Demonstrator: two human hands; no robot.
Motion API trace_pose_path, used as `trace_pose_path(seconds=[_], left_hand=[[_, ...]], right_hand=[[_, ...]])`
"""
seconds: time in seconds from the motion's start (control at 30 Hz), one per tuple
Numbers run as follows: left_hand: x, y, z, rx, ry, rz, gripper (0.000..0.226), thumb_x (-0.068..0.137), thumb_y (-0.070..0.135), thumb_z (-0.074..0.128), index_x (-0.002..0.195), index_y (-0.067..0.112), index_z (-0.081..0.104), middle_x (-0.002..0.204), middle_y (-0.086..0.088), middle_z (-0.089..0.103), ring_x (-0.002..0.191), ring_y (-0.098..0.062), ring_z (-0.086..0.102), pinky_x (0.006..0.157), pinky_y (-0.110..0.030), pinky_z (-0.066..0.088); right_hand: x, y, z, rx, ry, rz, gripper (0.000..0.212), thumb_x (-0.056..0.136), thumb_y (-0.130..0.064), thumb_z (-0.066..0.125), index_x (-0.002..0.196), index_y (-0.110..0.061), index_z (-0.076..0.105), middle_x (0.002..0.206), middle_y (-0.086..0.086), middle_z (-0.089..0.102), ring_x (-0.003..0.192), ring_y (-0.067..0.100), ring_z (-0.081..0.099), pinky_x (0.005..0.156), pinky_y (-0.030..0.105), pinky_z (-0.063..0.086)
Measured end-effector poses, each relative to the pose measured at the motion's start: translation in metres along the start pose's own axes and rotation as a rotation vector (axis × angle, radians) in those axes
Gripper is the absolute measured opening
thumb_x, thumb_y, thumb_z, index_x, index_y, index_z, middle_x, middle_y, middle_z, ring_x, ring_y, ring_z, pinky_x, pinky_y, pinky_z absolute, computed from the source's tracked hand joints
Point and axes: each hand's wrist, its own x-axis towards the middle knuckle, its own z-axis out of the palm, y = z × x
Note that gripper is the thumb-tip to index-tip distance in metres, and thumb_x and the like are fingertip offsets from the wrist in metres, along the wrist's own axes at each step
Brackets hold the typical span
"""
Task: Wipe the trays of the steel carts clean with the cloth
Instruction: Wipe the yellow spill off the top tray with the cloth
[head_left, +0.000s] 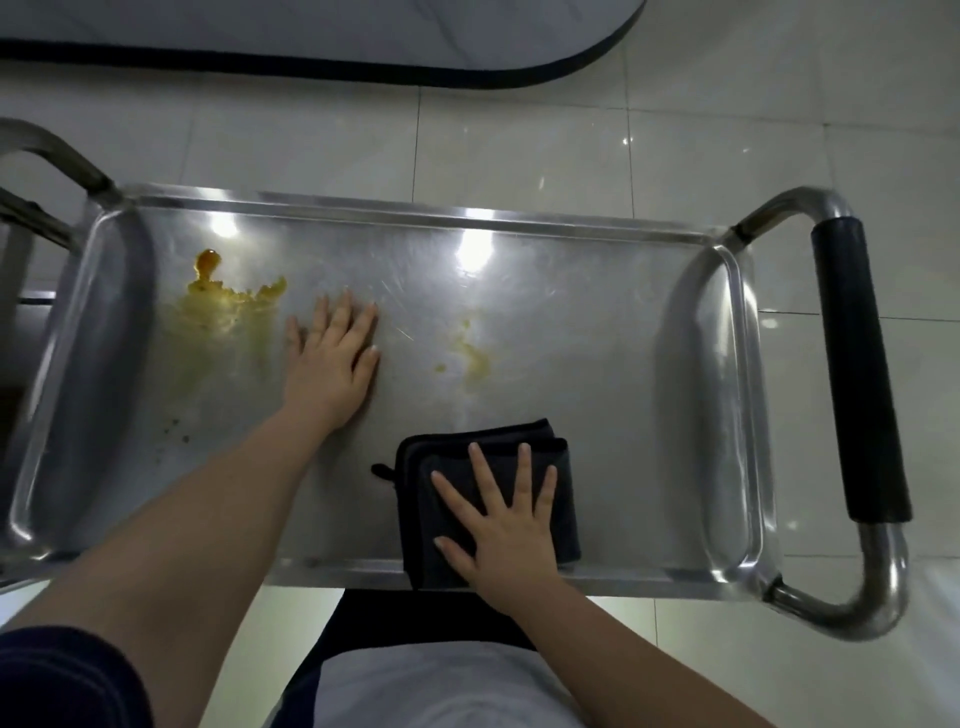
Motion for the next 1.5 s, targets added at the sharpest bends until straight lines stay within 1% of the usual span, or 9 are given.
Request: trace_pose_path(seconds=[0.17,0.4,0.57,0.8,0.97,1.13,1.23,1.33,1.5], left_hand=[[0.025,-0.03,-0.01,0.071,-0.057,0.008,0.07,0.091,0.068,0.013,0.153,0.041,-0.003,0.163,0.003,-0.012,0.149,-0.021,-0.016,0.115,-0.05,-0.019],[0.037,-0.042,-0.008,0.069,-0.007,0.026,0.066,0.094,0.065,0.013,0.153,0.043,-0.005,0.163,0.006,-0.014,0.149,-0.02,-0.017,0.116,-0.053,-0.016],[0.044,-0.05,-0.006,0.034,0.021,0.048,0.065,0.094,0.064,0.014,0.152,0.045,-0.007,0.163,0.007,-0.014,0.147,-0.017,-0.019,0.115,-0.051,-0.018],[0.045,-0.052,-0.007,0.041,0.019,0.049,0.063,0.095,0.064,0.011,0.152,0.045,-0.009,0.163,0.006,-0.012,0.149,-0.02,-0.015,0.116,-0.056,-0.012],[0.046,-0.051,-0.008,0.049,0.002,0.057,0.064,0.094,0.062,0.009,0.153,0.042,-0.007,0.163,0.004,-0.013,0.149,-0.022,-0.014,0.115,-0.059,-0.01],[0.04,-0.052,-0.01,0.026,0.0,0.058,0.064,0.094,0.061,0.008,0.154,0.041,-0.004,0.164,0.003,-0.011,0.15,-0.021,-0.014,0.116,-0.058,-0.012],[0.042,-0.052,-0.011,0.01,0.001,0.054,0.061,0.096,0.056,0.01,0.155,0.04,0.0,0.164,0.003,-0.007,0.15,-0.022,-0.011,0.116,-0.057,-0.009],[0.047,-0.051,-0.011,0.004,0.012,0.054,0.058,0.099,0.052,0.015,0.154,0.039,0.003,0.164,0.002,-0.004,0.15,-0.023,-0.008,0.117,-0.059,-0.006],[0.046,-0.052,-0.006,-0.019,0.035,0.055,0.058,0.098,0.052,0.011,0.154,0.041,0.001,0.164,0.005,-0.005,0.15,-0.021,-0.01,0.117,-0.057,-0.007]], right_hand=[[0.046,0.0,-0.006,0.0,0.008,0.03,0.075,0.086,-0.078,0.032,0.152,-0.049,0.012,0.165,0.003,0.006,0.144,0.055,-0.002,0.104,0.08,0.005],[0.244,0.034,-0.062,0.0,0.068,0.257,0.07,0.082,-0.082,0.006,0.144,-0.057,-0.017,0.163,-0.003,-0.015,0.142,0.05,-0.022,0.104,0.072,-0.018],[0.3,0.041,-0.081,-0.002,0.049,0.275,0.071,0.081,-0.083,0.004,0.145,-0.057,-0.014,0.163,-0.004,-0.016,0.142,0.049,-0.021,0.104,0.07,-0.02],[0.245,0.025,-0.062,-0.013,0.041,0.232,0.071,0.085,-0.081,0.008,0.147,-0.055,-0.012,0.164,-0.006,-0.012,0.144,0.046,-0.02,0.107,0.07,-0.015],[0.11,-0.026,-0.016,0.02,0.038,0.144,0.071,0.088,-0.076,0.024,0.152,-0.048,0.013,0.165,0.0,0.005,0.145,0.051,-0.005,0.108,0.075,0.0],[0.037,-0.056,0.006,-0.001,-0.048,0.074,0.07,0.088,-0.076,0.03,0.151,-0.049,0.018,0.164,0.001,0.011,0.144,0.055,0.002,0.104,0.078,0.009],[0.079,-0.044,-0.011,0.019,0.009,0.106,0.07,0.087,-0.076,0.031,0.151,-0.051,0.016,0.164,-0.002,0.01,0.145,0.053,0.0,0.106,0.078,0.005],[0.17,-0.011,-0.04,0.037,0.08,0.28,0.07,0.085,-0.079,0.019,0.149,-0.056,-0.003,0.165,-0.007,-0.004,0.144,0.049,-0.015,0.107,0.072,-0.01],[0.304,0.036,-0.086,0.076,0.022,0.447,0.071,0.083,-0.082,0.011,0.145,-0.058,-0.013,0.162,-0.01,-0.02,0.142,0.048,-0.024,0.104,0.072,-0.018]])
